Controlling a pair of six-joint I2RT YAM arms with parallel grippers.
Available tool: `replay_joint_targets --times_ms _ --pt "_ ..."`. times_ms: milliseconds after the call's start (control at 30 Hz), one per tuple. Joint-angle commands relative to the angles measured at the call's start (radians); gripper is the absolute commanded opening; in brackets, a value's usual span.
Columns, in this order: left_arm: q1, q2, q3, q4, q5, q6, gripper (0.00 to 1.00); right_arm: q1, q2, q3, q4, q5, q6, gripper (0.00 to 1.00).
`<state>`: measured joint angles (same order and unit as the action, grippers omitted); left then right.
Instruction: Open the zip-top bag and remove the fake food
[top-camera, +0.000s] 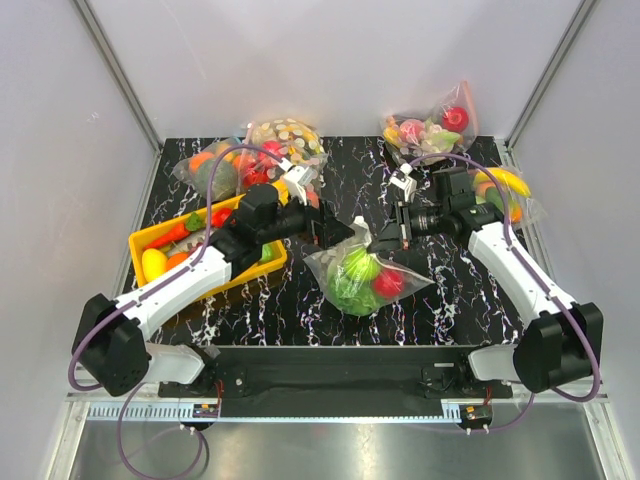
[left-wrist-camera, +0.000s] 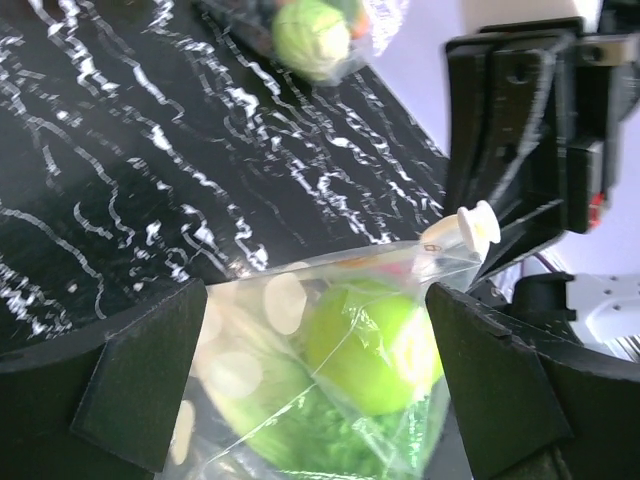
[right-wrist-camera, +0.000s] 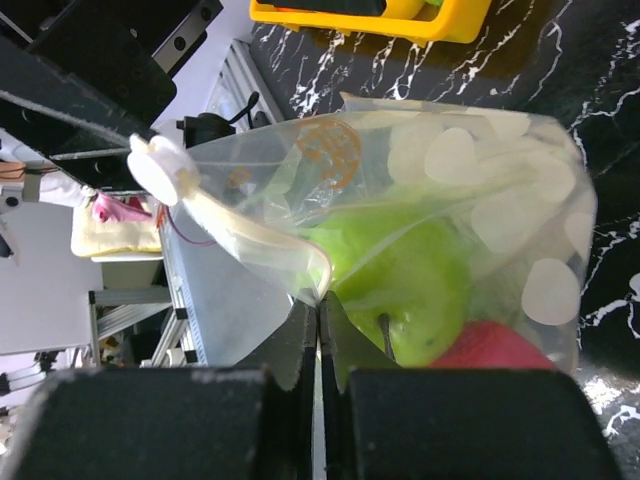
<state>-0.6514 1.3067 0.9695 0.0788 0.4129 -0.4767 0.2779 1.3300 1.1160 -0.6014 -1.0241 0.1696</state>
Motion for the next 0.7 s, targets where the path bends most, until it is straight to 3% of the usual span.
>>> replay_joint_targets --times_ms 0,333,667 --pt "-0.007 -0.009 -0.014 0.108 0.086 0.004 0.99 0.006 0.024 0.028 0.052 -0.100 0.015 0.00" --pt "-0.010 0.019 0.023 0.107 0.184 0.012 0.98 0.004 0.095 0.076 0.020 -0.129 -0.015 0.00" --pt "-0.010 0.057 0.023 0.110 0.155 0.020 0.99 0.004 0.106 0.087 -0.023 -0.143 -0.038 0.00"
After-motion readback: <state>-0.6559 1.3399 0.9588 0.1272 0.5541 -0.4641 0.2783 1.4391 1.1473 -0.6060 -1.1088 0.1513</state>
